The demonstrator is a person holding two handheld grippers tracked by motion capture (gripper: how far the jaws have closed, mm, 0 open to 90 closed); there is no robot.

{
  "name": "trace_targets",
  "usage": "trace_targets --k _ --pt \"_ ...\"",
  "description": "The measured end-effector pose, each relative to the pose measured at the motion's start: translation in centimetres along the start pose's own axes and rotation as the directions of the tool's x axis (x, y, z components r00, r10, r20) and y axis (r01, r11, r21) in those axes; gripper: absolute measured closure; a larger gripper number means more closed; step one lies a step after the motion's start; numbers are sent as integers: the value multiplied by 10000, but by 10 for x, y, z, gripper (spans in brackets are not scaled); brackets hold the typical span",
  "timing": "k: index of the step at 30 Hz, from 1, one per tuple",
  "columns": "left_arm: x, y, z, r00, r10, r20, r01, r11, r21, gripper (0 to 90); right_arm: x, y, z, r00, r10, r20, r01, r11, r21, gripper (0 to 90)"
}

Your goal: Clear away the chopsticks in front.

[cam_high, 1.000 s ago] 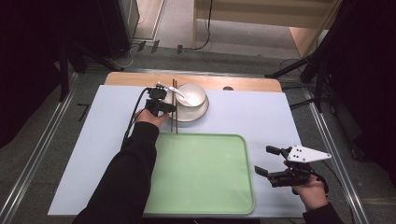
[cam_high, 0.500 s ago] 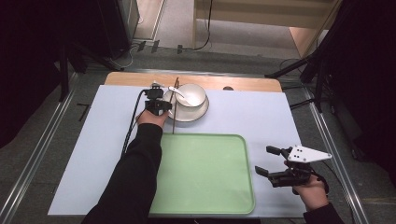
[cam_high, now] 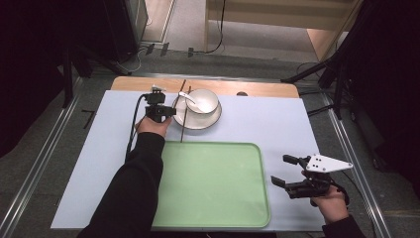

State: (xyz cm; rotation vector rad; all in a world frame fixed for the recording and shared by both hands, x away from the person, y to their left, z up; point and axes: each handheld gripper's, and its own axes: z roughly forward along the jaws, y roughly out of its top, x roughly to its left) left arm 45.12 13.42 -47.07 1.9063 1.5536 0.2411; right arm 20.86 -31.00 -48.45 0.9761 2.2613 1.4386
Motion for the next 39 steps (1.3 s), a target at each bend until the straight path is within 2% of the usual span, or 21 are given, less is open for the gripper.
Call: trace_targets --k 4,8,14,19,21,25,29,33,39 --pt "10 -9 -22 9999 -42 163 45 9999 -148 858 0 0 1 10000 -21 18 21 10000 32 142" --pt "15 -21 -44 9992 186 352 -181 9997 -162 858 1 1 2 10000 -37 34 37 10000 75 142" --pt "23 -50 -72 9977 193 655 -184 9997 -141 858 4 3 2 10000 -62 77 61 9999 101 142" --pt "22 -77 -91 9966 323 763 -316 9994 -101 858 4 3 3 9999 -91 146 89 9999 104 142" --pt "22 -84 -96 9969 348 710 -343 9994 -73 858 3 3 3 9998 -100 153 99 9999 123 142" --pt "21 -105 -106 9961 170 869 -175 9998 49 858 4 4 3 9999 -110 118 109 9999 88 142" --pt "20 -125 -116 9945 -199 1028 183 9997 161 857 4 6 4 9998 -188 54 187 9998 26 142" --pt "14 -144 -125 9929 -349 1133 306 9988 394 857 4 7 5 9997 -232 -16 232 9997 1 142" --pt "9 -171 -130 9948 -526 876 455 9957 807 855 4 9 6 9996 -265 -68 265 9996 -36 142"
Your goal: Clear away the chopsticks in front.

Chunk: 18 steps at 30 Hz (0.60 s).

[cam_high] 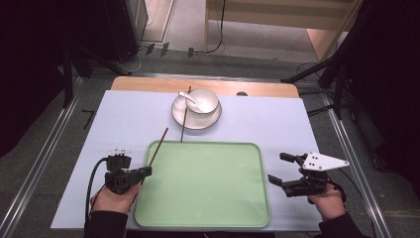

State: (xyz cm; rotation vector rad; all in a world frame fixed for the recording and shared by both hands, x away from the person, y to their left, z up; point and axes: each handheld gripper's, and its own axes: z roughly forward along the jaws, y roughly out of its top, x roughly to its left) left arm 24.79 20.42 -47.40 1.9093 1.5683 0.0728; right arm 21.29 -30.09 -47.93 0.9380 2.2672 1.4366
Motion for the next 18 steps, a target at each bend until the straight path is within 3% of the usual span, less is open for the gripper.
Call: trace_targets --k 6,18 --pt "0 -13 4 9995 17 -315 -9 9996 280 855 0 1 0 10000 5 -26 -6 10000 -36 142" --pt "-4 -18 25 9986 174 -496 -125 9953 964 851 -1 1 0 10000 -7 -29 7 10000 -51 142"
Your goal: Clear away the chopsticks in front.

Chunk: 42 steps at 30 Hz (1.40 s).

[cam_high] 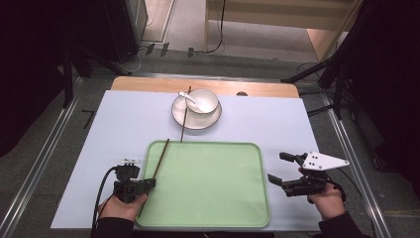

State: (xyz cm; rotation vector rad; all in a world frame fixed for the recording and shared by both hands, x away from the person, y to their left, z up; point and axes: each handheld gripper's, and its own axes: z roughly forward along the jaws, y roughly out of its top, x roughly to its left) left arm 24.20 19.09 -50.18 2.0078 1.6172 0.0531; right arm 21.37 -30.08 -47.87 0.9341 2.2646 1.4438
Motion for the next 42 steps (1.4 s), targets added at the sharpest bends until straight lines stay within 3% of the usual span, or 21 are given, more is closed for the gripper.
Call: trace_targets --k 5,15,20,23,24,26,29,38,42 --pt "1 -4 -3 9998 -174 -30 174 9998 10 852 0 0 -1 10000 4 5 -4 10000 -5 142" --pt "-3 -4 -1 9999 108 65 -107 9999 -106 775 0 0 -1 10000 -26 4 26 10000 32 142" --pt "0 2 -3 9977 126 668 -118 9999 -126 651 0 -1 -1 10000 -21 2 21 10000 -7 142" --pt "4 11 -9 9865 511 1556 -419 9972 -615 529 0 -1 -1 10000 -50 12 50 10000 -2 142" --pt "4 15 -11 9836 731 1648 -610 9951 -772 504 0 -1 -1 10000 -27 17 27 10000 32 142" --pt "6 21 -13 9798 1258 1556 -1092 9878 -1114 451 0 -2 -1 10000 32 63 -33 10000 73 142" --pt "9 33 -13 9708 1738 1653 -1518 9788 -1375 391 1 -2 -1 9999 41 92 -41 10000 87 142" --pt "7 89 -10 9465 2467 2081 -2178 9640 -1523 338 0 -3 -1 9999 76 135 -78 9999 112 142" --pt "3 115 1 9416 2646 2081 -2372 9602 -1472 323 0 -3 -2 9999 75 136 -76 9999 94 142"
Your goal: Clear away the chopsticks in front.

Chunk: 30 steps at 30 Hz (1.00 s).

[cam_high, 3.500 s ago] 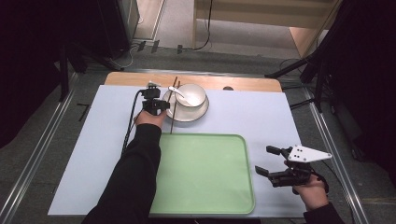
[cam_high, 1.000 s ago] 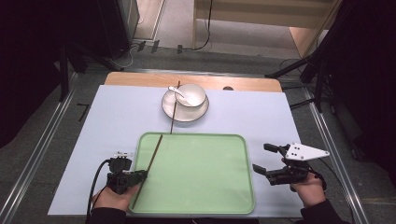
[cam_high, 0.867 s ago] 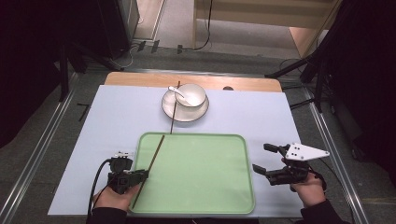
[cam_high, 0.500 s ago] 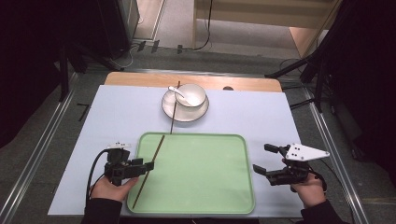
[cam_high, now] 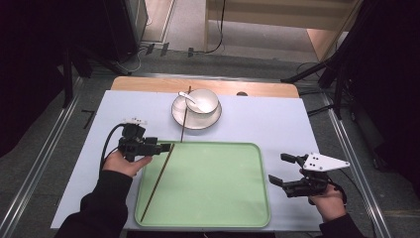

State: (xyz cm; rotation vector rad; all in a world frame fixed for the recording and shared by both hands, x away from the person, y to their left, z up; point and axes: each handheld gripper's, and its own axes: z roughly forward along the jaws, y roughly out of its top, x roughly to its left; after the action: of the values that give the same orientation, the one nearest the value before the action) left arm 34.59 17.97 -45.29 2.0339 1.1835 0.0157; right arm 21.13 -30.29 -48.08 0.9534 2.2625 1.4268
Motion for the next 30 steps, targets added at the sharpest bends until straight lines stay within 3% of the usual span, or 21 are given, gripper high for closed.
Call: trace_targets --k 8,12,16,21,23,25,30 --pt "11 40 29 9981 516 -328 -515 9987 36 332 0 0 0 10000 59 21 -59 10000 22 142" --pt "13 55 44 9966 582 -585 -561 9977 370 340 0 -1 -1 10000 50 8 -50 10000 -19 142" --pt "17 69 56 9954 519 -808 -494 9982 329 372 -1 -1 -2 10000 67 6 -67 10000 -18 142" --pt "22 79 74 9936 541 -992 -493 9975 501 439 0 -2 -3 10000 85 8 -85 10000 -37 142" --pt "24 80 81 9940 396 -1017 -348 9982 485 473 0 -2 -3 9999 103 33 -103 9999 -46 142" --pt "26 80 88 9912 430 -1251 -347 9971 678 511 0 -2 -4 9999 93 59 -93 10000 -34 142" --pt "26 82 100 9890 518 -1389 -408 9959 809 553 0 -3 -5 9999 138 73 -138 9999 -36 142"
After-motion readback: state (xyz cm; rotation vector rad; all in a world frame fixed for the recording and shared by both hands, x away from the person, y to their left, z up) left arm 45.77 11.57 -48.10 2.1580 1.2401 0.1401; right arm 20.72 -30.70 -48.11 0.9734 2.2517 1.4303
